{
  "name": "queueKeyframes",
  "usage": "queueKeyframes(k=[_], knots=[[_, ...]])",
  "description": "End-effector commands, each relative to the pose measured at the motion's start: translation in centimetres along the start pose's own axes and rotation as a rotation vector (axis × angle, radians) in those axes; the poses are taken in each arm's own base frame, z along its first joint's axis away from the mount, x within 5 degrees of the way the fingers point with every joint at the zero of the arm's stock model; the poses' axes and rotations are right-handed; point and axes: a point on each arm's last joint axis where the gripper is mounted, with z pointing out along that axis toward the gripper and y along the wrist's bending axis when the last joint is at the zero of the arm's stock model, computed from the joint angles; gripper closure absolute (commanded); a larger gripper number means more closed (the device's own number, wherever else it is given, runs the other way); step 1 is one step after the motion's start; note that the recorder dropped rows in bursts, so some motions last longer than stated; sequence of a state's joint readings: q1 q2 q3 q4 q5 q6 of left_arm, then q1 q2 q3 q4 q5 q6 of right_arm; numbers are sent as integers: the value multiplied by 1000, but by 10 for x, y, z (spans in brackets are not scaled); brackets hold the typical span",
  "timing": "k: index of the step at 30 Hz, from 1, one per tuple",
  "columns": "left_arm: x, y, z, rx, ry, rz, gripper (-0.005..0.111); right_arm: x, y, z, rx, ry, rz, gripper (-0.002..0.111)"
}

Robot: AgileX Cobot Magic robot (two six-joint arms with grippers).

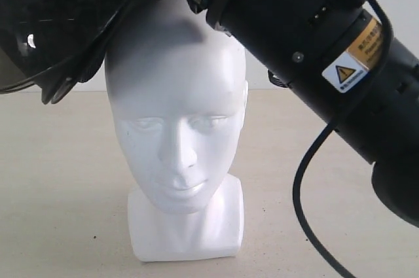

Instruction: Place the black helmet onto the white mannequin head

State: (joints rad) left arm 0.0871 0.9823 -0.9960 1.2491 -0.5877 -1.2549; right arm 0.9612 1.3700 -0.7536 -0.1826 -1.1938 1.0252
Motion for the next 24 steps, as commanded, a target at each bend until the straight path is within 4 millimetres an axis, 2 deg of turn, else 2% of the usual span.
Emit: queueKeyframes(k=[1, 9, 17, 24], knots=[[0, -1, 3, 29, -9, -22, 102, -14, -4, -13, 73, -125, -54, 108], [12, 3, 16, 79, -29, -36, 102, -20, 10, -35, 80, -136, -125, 108], [36, 9, 36, 183, -40, -65, 102, -15, 2, -45, 127, -124, -120, 108], [37, 9, 53, 285, -65, -63, 102, -12, -5, -56, 188, -131, -131, 108]])
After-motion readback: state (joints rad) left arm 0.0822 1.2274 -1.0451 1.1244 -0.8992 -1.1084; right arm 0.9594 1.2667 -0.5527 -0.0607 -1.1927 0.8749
